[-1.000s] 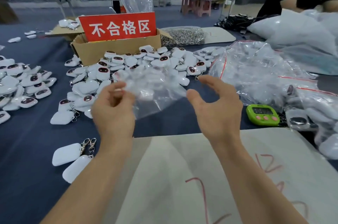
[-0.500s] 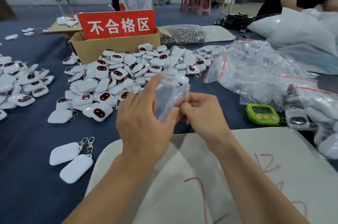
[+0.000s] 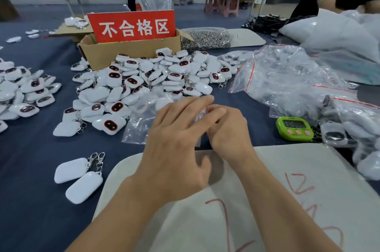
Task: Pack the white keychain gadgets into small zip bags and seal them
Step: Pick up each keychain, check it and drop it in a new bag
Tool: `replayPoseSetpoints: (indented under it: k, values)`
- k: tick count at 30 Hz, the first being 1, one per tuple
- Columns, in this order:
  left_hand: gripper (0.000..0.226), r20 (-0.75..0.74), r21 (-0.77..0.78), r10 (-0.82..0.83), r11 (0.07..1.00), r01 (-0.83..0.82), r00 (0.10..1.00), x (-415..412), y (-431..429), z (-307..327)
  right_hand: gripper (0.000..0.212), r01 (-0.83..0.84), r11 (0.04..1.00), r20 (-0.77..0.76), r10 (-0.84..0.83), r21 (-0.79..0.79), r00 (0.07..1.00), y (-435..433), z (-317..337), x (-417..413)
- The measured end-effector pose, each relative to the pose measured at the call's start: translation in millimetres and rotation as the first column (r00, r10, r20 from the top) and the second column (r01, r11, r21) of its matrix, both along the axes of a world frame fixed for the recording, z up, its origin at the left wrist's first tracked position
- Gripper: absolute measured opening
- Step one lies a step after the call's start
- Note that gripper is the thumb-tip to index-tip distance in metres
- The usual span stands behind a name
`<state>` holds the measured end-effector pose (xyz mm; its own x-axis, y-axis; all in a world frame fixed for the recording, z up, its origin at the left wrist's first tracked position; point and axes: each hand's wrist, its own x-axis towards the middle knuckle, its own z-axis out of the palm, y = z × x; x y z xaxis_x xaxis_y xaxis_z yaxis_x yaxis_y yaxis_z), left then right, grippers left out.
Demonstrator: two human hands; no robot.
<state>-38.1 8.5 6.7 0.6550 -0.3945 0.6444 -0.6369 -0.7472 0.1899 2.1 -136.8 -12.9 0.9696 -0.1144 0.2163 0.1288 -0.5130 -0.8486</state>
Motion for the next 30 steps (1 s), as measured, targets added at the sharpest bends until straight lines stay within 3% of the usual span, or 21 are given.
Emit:
replayPoseSetpoints:
  k: [3, 5, 15, 18, 20, 22, 24, 27, 30]
  values:
    - [0.106, -0.164, 0.119, 0.068, 0.992, -0.048, 0.984, 7, 10, 1, 0.019, 0.056, 0.99, -0.113, -0.041, 0.13, 0.993, -2, -3, 5]
    - [0.111, -0.248, 0.152, 0.106, 0.986, -0.069, 0.963, 11, 14, -3, 0.023, -0.012, 0.987, -0.18, 0.041, 0.162, 0.983, -2, -2, 6]
    - [0.103, -0.362, -0.075, 0.093, 0.989, -0.128, 0.927, 24, 22, -14, 0.033, -0.345, 0.938, -0.262, 0.329, -0.016, 0.907, -4, 2, 6]
    - [0.1, -0.34, -0.165, 0.162, 0.96, -0.229, 0.926, 27, 23, -13, 0.027, -0.284, 0.958, -0.224, 0.269, -0.037, 0.937, 4, -3, 7]
    - [0.097, -0.212, -0.12, 0.289, 0.94, -0.318, 0.934, 29, 28, -13, 0.015, -0.114, 0.993, -0.172, 0.12, 0.042, 0.978, 8, -8, 9]
    - [0.098, -0.057, -0.026, 0.389, 0.92, -0.391, 0.919, 30, 36, -13, 0.03, 0.051, 0.998, -0.125, -0.045, 0.046, 0.991, 8, -14, 14]
    - [0.103, 0.001, 0.061, 0.437, 0.898, -0.436, 0.899, 32, 41, -13, 0.055, 0.107, 0.992, -0.081, -0.112, -0.063, 0.99, 7, -20, 22]
    - [0.11, -0.067, 0.141, 0.461, 0.882, -0.449, 0.885, 33, 43, -19, 0.079, 0.049, 0.975, -0.005, -0.052, -0.219, 0.999, 8, -23, 44]
    - [0.107, -0.14, 0.105, 0.495, 0.869, -0.484, 0.858, 36, 46, -24, 0.088, 0.012, 0.931, 0.064, 0.012, -0.365, 0.998, 14, -22, 75]
